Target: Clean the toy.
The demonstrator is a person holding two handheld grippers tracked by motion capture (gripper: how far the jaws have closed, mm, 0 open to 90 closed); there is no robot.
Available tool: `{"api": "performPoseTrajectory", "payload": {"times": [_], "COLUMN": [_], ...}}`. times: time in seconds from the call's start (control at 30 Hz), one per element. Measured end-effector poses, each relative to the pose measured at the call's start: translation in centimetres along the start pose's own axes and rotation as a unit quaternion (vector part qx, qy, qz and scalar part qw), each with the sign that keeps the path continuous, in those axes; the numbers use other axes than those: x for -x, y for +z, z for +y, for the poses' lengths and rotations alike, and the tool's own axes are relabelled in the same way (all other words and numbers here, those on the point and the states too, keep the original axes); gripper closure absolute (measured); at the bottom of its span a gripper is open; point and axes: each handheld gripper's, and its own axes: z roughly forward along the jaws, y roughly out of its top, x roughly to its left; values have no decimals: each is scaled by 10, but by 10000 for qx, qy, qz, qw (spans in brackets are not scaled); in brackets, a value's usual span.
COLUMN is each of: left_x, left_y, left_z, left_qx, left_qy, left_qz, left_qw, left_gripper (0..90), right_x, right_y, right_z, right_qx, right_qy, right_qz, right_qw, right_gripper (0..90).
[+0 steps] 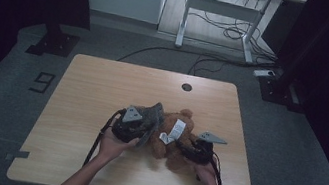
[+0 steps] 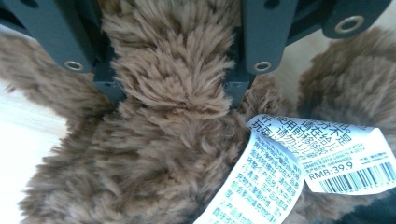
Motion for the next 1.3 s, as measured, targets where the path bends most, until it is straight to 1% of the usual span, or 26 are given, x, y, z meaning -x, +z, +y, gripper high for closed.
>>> {"api": "performPoseTrajectory", "payload": {"times": [0.03,0.1,0.13,0.17,0.23,0.3,0.33,0.4,0.43,0.47,0.5,0.53,0.57,0.67,0.7,0.73,0.83,0.9,0.93,0.97,1.0,1.07,1.17,1.3], "left_x": [5,16,20,25,32,36,36,34,32,30,28,25,21,3,-4,-12,-31,-42,-49,-53,-57,-61,-65,-75], "left_y": [1,9,16,25,44,64,73,75,73,69,65,59,53,35,29,22,0,-12,-17,-19,-20,-21,-22,-25], "left_z": [5,17,22,28,37,38,32,26,24,23,22,21,20,11,7,3,-8,-17,-23,-27,-32,-40,-43,-52], "left_qx": [14,-20,-59,-105,-276,-513,-527,-439,-405,-395,-399,-429,-446,-549,-547,-536,-331,-208,-179,-150,-141,-136,-138,-213], "left_qy": [51,140,171,159,142,149,71,-48,-84,-69,-32,34,40,48,22,-17,-255,-398,-523,-626,-756,-835,-838,-1044], "left_qz": [-74,-195,-245,-312,-428,-374,-374,-432,-425,-377,-264,-105,27,376,480,516,589,658,678,668,614,603,662,728], "left_qw": [10000,9997,9995,9993,9986,9979,9979,9981,9982,9985,9989,9990,9990,9978,9973,9972,9974,9968,9962,9957,9951,9946,9942,9916], "left_gripper": [755,755,754,754,752,750,750,751,752,754,754,755,756,756,756,757,757,756,756,755,755,755,755,754], "right_x": [-1,-4,-5,-6,-8,-8,-7,-4,-2,-1,-1,-2,-2,-2,-2,-2,-2,-1,0,0,0,0,-1,0], "right_y": [0,1,0,0,-1,-2,-3,-3,-3,-3,-3,-3,-3,-4,-4,-4,-4,-4,-4,-4,-4,-4,-4,-4], "right_z": [0,-1,-1,-2,-3,-5,-6,-8,-9,-10,-10,-9,-9,-10,-10,-10,-10,-10,-10,-11,-11,-10,-10,-11], "right_qx": [3,-20,-46,-57,-58,-82,-83,-148,-120,-100,-97,-103,-105,-101,-99,-95,-67,-68,-63,-54,-52,-54,-59,-58], "right_qy": [2,-10,-31,-50,-118,-135,-141,-103,-80,-62,-78,-96,-94,-58,-53,-43,-6,8,40,68,71,55,55,60], "right_qz": [22,44,50,44,38,37,37,9,62,106,107,95,83,101,104,106,144,169,195,218,219,221,229,254], "right_qw": [10000,10000,10000,10000,9999,9999,9999,9998,9999,9999,9999,9999,9999,9999,9999,9999,9999,9998,9998,9997,9997,9997,9997,9996], "right_gripper": [549,549,550,553,561,571,577,590,595,598,599,601,601,603,603,603,603,603,603,603,603,603,602,602]}}
